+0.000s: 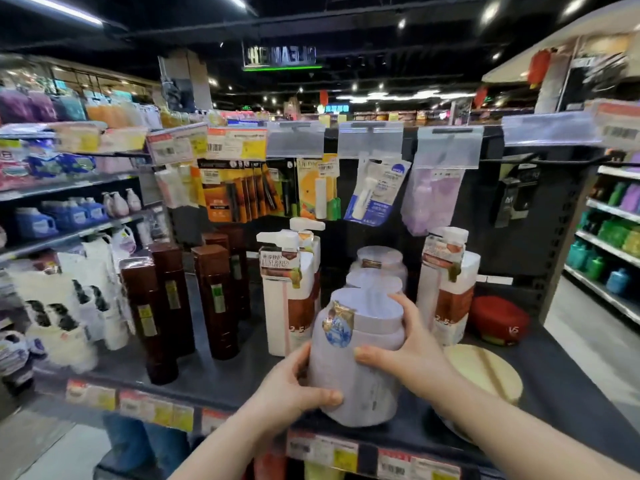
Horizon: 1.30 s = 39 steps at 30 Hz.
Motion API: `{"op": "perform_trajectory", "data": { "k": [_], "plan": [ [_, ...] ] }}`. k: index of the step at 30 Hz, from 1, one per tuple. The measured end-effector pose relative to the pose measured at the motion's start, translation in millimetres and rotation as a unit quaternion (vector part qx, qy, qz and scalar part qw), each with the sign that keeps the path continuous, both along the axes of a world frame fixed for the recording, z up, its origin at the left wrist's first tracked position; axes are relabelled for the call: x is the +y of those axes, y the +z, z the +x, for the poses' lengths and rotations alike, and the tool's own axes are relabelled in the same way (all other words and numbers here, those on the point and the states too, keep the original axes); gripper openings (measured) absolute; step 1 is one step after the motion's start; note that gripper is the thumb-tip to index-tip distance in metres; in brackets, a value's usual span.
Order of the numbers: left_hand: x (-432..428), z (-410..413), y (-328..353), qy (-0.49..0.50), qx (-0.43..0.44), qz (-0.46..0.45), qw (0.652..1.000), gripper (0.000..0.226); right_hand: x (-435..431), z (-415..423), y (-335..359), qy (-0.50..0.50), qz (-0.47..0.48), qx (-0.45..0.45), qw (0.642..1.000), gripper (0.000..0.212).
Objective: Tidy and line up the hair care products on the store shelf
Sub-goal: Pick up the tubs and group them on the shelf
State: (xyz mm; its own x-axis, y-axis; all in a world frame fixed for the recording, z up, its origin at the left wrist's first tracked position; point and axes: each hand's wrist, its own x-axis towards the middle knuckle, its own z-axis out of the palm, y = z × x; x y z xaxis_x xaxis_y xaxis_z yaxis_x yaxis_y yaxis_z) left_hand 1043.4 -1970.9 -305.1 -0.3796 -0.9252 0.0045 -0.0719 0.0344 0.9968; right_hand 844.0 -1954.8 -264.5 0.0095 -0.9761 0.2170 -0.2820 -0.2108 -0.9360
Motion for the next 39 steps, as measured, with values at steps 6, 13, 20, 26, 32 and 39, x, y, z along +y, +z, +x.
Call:
{"op": "perform_trajectory", "data": {
  "k": [6,13,20,26,32,39],
  "plan": [
    [-23,-4,-18,-0.026,-0.056,-0.021,0.998,0.075,1,-1,-17,-0.028,-0.021,0.017,0.999,0.083],
    [-40,-8,-38,-0.01,-0.164,-0.066,0.984,0.093,-1,-1,-14,-0.019,-0.018,0.103,0.994,0.101],
    [-27,-6,-18,-0.029,-0.176,-0.115,0.977,0.1,18,0,-29,-0.042,0.009,0.065,0.997,0.112],
    [-21,-10,-15,0.007,-0.176,-0.13,0.976,0.082,23,2,-47,-0.062,0.013,0.062,0.996,0.115],
    [-15,-14,-17,0.039,-0.194,-0.126,0.972,0.095,17,-6,-47,-0.041,0.027,0.064,0.997,0.105],
    [-14,-17,-17,0.046,-0.208,-0.125,0.969,0.094,16,-9,-41,-0.027,0.051,0.064,0.996,0.098]
  ]
}}
